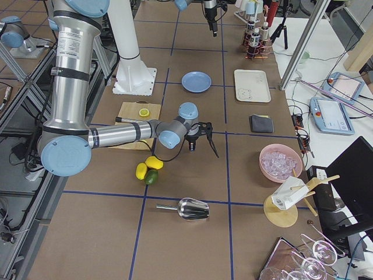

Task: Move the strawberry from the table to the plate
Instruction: 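Carry the strawberry with the right gripper over the blue plate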

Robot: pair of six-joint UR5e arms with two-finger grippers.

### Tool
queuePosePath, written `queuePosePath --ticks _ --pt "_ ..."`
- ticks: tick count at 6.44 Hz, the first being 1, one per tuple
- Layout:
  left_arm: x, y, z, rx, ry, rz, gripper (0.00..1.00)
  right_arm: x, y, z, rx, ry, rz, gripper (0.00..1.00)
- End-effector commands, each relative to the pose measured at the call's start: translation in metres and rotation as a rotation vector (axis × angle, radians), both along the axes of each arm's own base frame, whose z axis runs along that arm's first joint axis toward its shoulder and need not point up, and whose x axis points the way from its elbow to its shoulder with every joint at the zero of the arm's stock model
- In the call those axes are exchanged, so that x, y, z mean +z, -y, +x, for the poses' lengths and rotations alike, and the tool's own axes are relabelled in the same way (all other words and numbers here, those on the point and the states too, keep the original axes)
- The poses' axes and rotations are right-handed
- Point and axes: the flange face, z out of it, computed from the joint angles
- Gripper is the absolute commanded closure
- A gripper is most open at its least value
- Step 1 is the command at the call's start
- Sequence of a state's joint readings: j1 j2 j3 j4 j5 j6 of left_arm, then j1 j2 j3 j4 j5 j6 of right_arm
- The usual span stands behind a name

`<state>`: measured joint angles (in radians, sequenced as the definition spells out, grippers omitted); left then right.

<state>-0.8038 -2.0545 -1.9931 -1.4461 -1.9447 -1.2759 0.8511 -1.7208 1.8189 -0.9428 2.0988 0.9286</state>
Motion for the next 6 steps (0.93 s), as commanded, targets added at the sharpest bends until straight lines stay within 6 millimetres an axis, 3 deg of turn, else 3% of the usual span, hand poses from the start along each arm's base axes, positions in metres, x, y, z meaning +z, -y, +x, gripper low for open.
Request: queuePosePath --ticks 1,2,3,5,6 --pt "0.028 0.012 -0.027 0.04 0.063 0.057 0.0 -0.097 0.024 -0.019 0.004 0.017 0.0 1.0" --pt "0.048 0.021 -0.05 0.072 0.11 0.1 0.0 -0.162 0.051 -0.047 0.009 0.026 -0.002 1.0" --pt "0.067 0.023 -0.06 0.12 0.153 0.135 0.0 -0.212 0.057 -0.082 -0.008 0.069 -0.034 1.0" --pt "0.11 0.038 -0.106 0.204 0.248 0.211 0.0 -0.305 0.048 -0.163 0.026 0.179 -0.135 1.0" --pt "0.129 0.047 -0.128 0.237 0.288 0.237 0.0 -0.325 0.037 -0.203 0.026 0.186 -0.155 1.0"
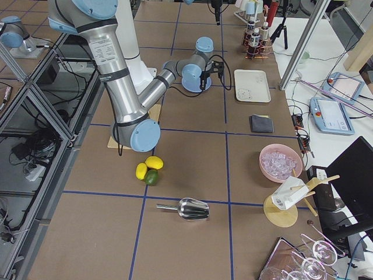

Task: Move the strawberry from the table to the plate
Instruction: 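Carry the strawberry with the right gripper over the blue plate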

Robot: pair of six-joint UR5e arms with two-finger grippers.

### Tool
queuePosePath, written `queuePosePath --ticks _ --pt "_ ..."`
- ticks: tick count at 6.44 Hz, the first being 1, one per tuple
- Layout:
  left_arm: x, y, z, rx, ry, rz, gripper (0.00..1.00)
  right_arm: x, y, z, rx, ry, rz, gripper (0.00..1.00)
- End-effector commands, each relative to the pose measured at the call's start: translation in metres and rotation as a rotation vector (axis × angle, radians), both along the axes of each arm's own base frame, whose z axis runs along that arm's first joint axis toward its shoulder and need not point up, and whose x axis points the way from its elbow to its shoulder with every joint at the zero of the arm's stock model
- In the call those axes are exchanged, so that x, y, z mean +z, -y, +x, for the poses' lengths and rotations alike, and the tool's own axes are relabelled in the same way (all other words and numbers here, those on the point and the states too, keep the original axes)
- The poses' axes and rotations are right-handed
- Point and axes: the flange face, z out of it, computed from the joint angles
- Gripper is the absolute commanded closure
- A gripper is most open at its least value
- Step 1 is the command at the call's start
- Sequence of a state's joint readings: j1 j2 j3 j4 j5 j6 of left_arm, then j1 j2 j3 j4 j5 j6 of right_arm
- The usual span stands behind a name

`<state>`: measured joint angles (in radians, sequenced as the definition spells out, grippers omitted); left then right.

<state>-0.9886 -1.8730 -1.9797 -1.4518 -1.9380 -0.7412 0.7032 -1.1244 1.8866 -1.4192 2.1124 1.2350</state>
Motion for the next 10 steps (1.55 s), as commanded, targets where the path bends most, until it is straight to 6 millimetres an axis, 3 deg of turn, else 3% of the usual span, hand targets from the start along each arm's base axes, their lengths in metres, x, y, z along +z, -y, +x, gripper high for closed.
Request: queuePosePath --ticks 1,3,4,5,7,8,10 --pt "0.042 0.009 -0.047 0.083 0.085 0.056 0.0 -0.039 -0.019 -0.078 0.007 0.003 -0.002 1.0" --pt "0.064 0.015 -0.078 0.107 0.114 0.107 0.0 -0.045 -0.018 -0.162 0.037 -0.021 0.014 1.0" --pt "0.078 0.024 -0.103 0.118 0.136 0.144 0.0 -0.044 -0.017 -0.187 0.044 -0.012 -0.017 1.0" --pt "0.097 0.028 -0.13 0.144 0.171 0.157 0.0 -0.042 -0.02 -0.203 0.037 -0.027 -0.017 1.0" --pt "0.112 0.025 -0.146 0.158 0.19 0.151 0.0 -0.037 -0.021 -0.215 0.038 -0.048 -0.022 1.0" --pt "0.117 0.027 -0.149 0.156 0.193 0.145 0.0 -0.037 -0.022 -0.215 0.039 -0.046 -0.024 0.57" --pt "0.128 0.034 -0.153 0.141 0.19 0.164 0.0 -0.035 -0.022 -0.215 0.046 -0.048 -0.039 0.28"
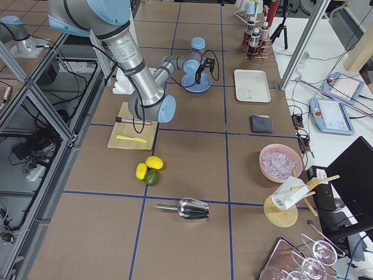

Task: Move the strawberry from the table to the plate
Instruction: 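Lower the strawberry onto the plate and open the right gripper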

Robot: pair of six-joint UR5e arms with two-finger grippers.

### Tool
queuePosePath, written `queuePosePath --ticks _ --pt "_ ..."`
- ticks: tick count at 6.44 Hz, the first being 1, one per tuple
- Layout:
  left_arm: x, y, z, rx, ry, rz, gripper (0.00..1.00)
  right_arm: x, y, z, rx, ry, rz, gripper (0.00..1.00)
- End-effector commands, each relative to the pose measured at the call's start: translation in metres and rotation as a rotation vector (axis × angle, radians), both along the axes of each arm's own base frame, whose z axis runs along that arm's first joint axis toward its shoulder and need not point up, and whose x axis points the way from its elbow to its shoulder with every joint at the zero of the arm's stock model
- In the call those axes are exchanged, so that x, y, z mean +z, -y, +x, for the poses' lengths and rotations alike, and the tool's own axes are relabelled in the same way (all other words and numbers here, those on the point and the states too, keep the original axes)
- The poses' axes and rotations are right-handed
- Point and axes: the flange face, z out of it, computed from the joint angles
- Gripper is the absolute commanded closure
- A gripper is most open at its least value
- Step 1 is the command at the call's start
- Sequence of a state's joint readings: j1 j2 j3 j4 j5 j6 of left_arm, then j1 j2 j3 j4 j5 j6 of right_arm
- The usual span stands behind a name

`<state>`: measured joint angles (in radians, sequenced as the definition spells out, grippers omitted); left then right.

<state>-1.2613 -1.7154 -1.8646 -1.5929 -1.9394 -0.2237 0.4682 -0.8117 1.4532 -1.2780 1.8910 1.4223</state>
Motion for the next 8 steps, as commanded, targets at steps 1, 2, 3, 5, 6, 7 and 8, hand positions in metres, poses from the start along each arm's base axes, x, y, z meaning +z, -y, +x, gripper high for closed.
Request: queuePosePath --ticks 1,2,3,5,6,7,8 --pt "0.008 0.004 -0.001 -0.005 -0.002 0.008 0.0 -0.001 -0.001 0.001 -0.001 0.005 -0.003 0.08" --pt "0.011 0.006 -0.007 -0.015 -0.001 0.002 0.0 -0.012 -0.005 0.007 -0.003 0.021 -0.003 0.0" --pt "0.027 0.012 -0.032 0.002 0.021 0.0 0.0 -0.017 0.017 0.042 0.042 0.004 -0.012 0.0" --pt "0.056 0.016 -0.057 0.018 -0.027 -0.055 0.0 -0.022 0.032 0.149 0.029 -0.149 0.029 0.0" --pt "0.066 0.016 -0.056 0.031 -0.067 -0.086 0.0 -0.017 0.045 0.207 -0.02 -0.239 0.073 0.0" --pt "0.076 0.012 -0.067 0.053 -0.058 -0.093 0.0 0.008 0.065 0.264 -0.065 -0.25 0.104 0.0" --pt "0.095 0.012 -0.097 0.054 -0.067 -0.115 0.0 0.052 0.089 0.343 -0.128 -0.206 0.109 0.0"
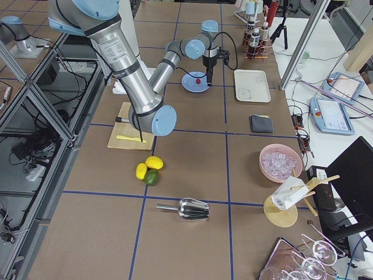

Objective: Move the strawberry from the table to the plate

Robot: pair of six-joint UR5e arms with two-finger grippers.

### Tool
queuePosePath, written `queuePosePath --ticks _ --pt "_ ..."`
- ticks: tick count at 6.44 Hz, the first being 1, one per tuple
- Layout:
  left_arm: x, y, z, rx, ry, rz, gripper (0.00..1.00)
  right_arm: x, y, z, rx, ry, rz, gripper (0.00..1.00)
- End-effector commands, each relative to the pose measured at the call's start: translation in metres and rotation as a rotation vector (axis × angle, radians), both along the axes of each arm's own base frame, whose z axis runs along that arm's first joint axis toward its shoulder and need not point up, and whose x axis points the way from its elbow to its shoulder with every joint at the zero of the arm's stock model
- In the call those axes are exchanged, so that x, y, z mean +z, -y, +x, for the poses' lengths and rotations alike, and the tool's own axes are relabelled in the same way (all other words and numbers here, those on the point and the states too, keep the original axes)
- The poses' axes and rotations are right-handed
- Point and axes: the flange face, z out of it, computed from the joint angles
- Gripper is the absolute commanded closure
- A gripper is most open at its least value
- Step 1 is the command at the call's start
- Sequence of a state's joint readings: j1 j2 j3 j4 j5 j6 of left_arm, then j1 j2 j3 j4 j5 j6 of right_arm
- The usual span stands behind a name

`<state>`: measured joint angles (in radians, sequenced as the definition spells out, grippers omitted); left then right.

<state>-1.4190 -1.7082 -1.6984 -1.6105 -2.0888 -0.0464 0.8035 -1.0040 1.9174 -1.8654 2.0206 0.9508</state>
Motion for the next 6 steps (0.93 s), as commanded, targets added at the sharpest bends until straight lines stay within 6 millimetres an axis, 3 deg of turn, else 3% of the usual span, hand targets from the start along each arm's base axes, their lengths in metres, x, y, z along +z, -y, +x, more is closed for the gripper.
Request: queuePosePath --ticks 1,2,3,5,6 --pt "0.047 -0.006 -0.052 0.035 -0.103 -0.066 0.0 0.09 0.034 0.149 -0.127 0.047 0.015 0.0" --pt "0.066 -0.01 -0.062 0.025 -0.146 -0.118 0.0 0.149 0.035 0.207 -0.168 0.055 0.008 0.0" --pt "0.074 -0.019 -0.064 0.018 -0.153 -0.158 0.0 0.186 0.036 0.255 -0.188 0.069 0.025 0.0" --pt "0.082 -0.027 -0.066 0.01 -0.154 -0.18 0.0 0.292 0.021 0.348 -0.203 0.153 -0.007 0.0" --pt "0.084 -0.028 -0.066 0.012 -0.153 -0.18 0.0 0.331 0.009 0.384 -0.196 0.155 -0.006 0.0"
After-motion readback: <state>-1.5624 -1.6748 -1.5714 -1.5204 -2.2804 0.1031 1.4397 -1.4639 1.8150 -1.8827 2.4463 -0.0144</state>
